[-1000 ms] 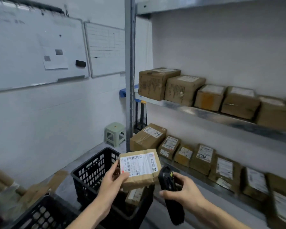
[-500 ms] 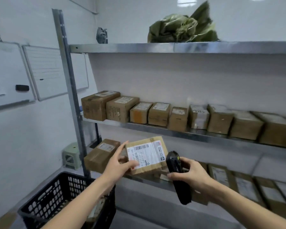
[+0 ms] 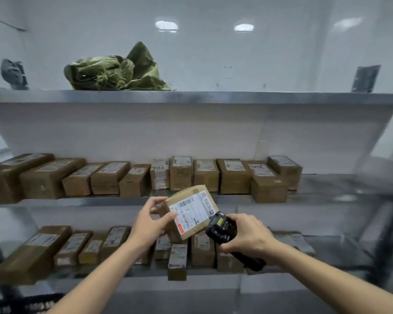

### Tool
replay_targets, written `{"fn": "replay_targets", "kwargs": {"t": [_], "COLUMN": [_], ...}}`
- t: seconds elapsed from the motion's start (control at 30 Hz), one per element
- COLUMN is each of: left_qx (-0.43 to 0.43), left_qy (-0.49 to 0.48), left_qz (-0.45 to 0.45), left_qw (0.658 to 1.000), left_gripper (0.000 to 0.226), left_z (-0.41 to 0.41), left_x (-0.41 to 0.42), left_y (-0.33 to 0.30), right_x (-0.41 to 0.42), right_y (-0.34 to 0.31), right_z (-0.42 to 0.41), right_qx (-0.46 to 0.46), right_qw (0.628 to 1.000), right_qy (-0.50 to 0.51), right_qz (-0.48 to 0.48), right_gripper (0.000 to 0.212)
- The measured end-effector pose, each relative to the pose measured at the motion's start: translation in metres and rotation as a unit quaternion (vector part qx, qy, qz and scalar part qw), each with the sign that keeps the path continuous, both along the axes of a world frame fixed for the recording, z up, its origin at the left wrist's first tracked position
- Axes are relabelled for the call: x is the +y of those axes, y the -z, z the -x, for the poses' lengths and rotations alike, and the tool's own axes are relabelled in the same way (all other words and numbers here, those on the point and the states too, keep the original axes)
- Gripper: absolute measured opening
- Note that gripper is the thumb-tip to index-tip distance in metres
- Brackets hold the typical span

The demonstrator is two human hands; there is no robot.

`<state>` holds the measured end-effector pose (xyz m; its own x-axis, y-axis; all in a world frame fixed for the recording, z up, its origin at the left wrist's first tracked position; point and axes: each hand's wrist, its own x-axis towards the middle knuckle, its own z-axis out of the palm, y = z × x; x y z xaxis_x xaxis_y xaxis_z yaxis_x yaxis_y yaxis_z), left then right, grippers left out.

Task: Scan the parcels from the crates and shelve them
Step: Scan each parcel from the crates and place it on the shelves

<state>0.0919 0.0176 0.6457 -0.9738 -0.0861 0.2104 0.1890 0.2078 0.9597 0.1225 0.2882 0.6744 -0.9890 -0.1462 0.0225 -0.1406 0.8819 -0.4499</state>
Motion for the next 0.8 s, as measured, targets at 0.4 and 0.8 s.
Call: {"fn": "replay_targets", "kwargs": {"t": [0.4, 0.8], "left_qx": [0.047, 0.054], "left_qy": [0.053, 0.084], "left_qz": [0.063, 0.081], "left_qw": [0.995, 0.992], "left_gripper": [0.036, 0.040], "left_z": [-0.003, -0.004], "left_x": [0.176, 0.229], "left_y": [-0.012, -0.012], "right_x": [0.168, 0.209], "right_y": [-0.025, -0.032], "right_z": [-0.041, -0.060], "right_qx": [-0.017, -0.038], "right_qw": [0.987, 0.984], "right_qy": [0.105, 0.129], "right_qz": [-0.117, -0.116], "right_gripper": [0.057, 0.060]}}
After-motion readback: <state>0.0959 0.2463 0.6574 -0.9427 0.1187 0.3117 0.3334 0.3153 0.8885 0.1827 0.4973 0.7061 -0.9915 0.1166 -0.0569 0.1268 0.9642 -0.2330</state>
